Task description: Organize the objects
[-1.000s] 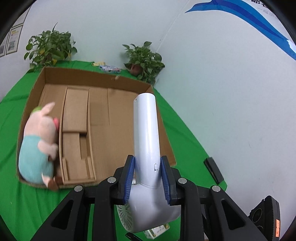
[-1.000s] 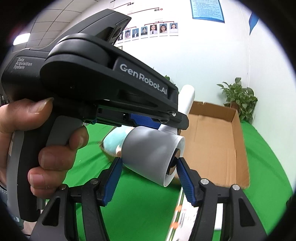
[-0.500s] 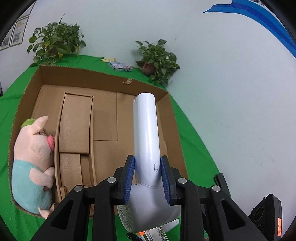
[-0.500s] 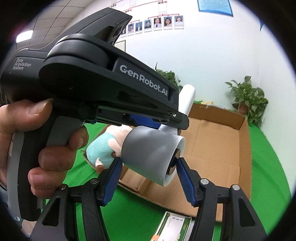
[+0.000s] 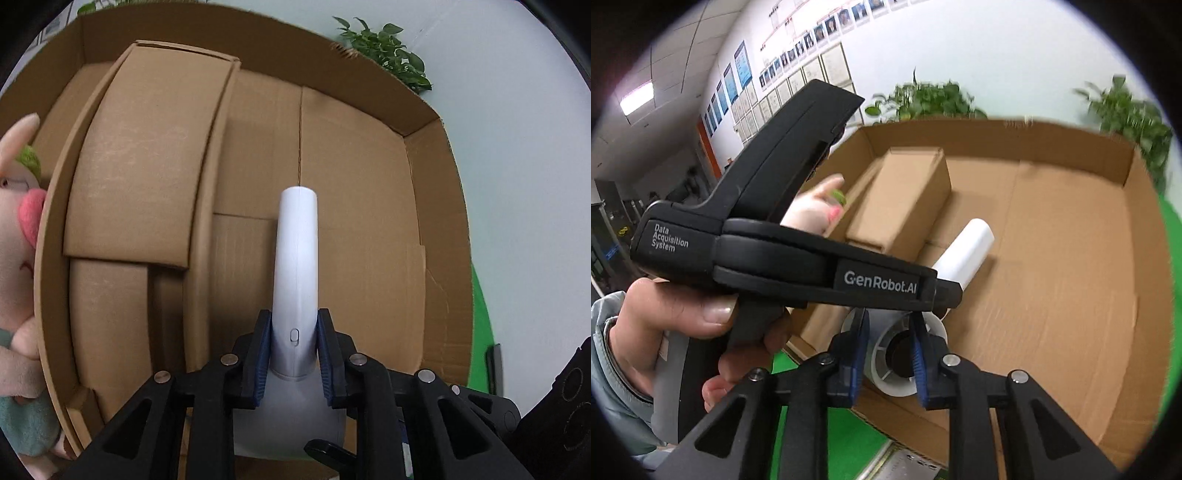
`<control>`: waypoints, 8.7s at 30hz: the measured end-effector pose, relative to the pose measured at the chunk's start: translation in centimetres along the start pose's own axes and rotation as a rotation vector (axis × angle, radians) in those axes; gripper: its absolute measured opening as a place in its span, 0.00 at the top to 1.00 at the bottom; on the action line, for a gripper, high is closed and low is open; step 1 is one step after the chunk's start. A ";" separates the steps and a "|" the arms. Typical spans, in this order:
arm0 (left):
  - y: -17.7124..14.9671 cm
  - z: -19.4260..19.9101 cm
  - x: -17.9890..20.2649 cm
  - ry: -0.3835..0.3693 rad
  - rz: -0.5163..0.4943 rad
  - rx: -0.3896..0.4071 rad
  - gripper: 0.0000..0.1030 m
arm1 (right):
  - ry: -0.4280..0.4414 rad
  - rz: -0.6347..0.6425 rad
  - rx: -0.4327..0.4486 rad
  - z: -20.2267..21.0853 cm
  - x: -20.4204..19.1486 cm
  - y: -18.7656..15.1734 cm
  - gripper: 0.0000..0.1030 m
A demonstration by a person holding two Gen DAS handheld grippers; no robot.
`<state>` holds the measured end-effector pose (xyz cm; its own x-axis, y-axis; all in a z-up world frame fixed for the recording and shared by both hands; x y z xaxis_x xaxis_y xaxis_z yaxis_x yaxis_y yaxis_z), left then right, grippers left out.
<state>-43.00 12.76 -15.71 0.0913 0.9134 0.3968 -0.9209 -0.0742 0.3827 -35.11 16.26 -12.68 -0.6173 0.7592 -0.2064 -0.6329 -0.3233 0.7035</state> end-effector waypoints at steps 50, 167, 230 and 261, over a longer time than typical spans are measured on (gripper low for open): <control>-10.9 20.1 -6.0 0.212 -0.157 0.370 0.34 | -0.206 -0.328 -0.100 -1.1 2.9 -1.7 0.23; -22.9 8.0 -2.6 -0.220 -0.107 0.126 0.02 | -0.263 -0.239 -0.124 6.7 -8.3 -18.7 0.35; -22.8 12.2 4.1 -0.326 -0.241 0.123 0.62 | -0.099 -0.231 -0.006 8.0 -11.7 -15.6 0.40; -22.5 11.8 4.8 -0.322 -0.257 0.116 0.62 | -0.088 -0.249 0.004 8.6 -8.4 -15.9 0.40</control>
<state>-17.37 14.08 -12.52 0.4432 0.7374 0.5097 -0.8057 0.0786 0.5870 -15.85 19.88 -16.35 -0.3994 0.8614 -0.3137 -0.7585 -0.1183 0.6409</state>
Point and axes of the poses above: each gripper's, at about its wrist camera, not at the fingertips, and z roughly against the way its jaws point, x to its right, y to its top, the point moved 10 cm from there along -z, roughly the way its jaws point, and after that the axes turned 4 degrees about -x, right-handed, at the moved point
